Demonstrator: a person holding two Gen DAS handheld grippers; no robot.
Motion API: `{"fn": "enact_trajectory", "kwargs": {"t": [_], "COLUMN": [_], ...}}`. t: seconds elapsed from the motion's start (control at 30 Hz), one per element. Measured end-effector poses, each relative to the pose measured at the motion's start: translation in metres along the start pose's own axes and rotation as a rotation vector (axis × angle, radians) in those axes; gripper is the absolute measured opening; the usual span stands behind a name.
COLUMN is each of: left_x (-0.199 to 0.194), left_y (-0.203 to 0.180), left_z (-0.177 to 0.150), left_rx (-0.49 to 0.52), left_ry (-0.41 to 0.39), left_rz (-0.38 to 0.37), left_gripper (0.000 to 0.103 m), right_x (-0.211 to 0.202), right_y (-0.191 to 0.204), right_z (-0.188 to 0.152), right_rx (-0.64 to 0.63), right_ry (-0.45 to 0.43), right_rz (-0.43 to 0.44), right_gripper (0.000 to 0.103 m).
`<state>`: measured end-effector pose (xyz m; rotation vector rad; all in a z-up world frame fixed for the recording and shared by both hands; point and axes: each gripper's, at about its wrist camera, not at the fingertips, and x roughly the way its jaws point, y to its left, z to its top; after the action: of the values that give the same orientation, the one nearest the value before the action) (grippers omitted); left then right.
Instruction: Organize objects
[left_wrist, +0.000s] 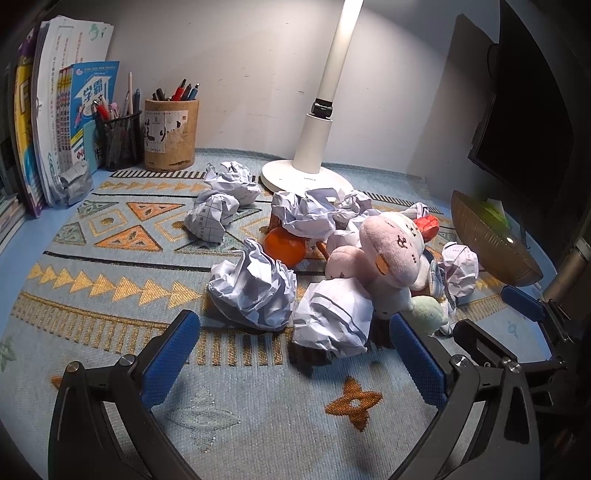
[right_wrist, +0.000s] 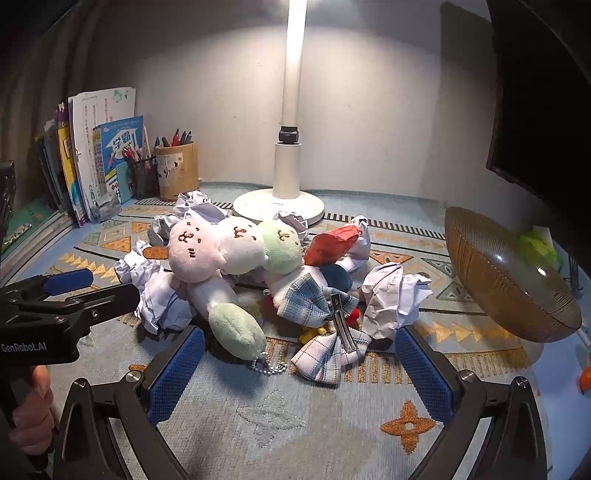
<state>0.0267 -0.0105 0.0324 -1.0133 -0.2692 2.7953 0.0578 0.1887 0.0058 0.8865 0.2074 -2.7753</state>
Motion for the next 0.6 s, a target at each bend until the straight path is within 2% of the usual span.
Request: {"fn": "enact_trajectory", "kwargs": {"t": [0.6], "left_x": [0.0], "left_y": [-0.0008], "left_z": [-0.0011], "left_rx": [0.0], "left_ry": [0.002], "left_rz": [-0.008], "left_gripper": [0.102], "right_x": [0.0017], "right_y": [-0.0021], "right_z": [-0.0002], "right_rx": [0.005], "right_ry": [-0.005], "right_rz": [-0.007], "right_gripper": [0.103]}}
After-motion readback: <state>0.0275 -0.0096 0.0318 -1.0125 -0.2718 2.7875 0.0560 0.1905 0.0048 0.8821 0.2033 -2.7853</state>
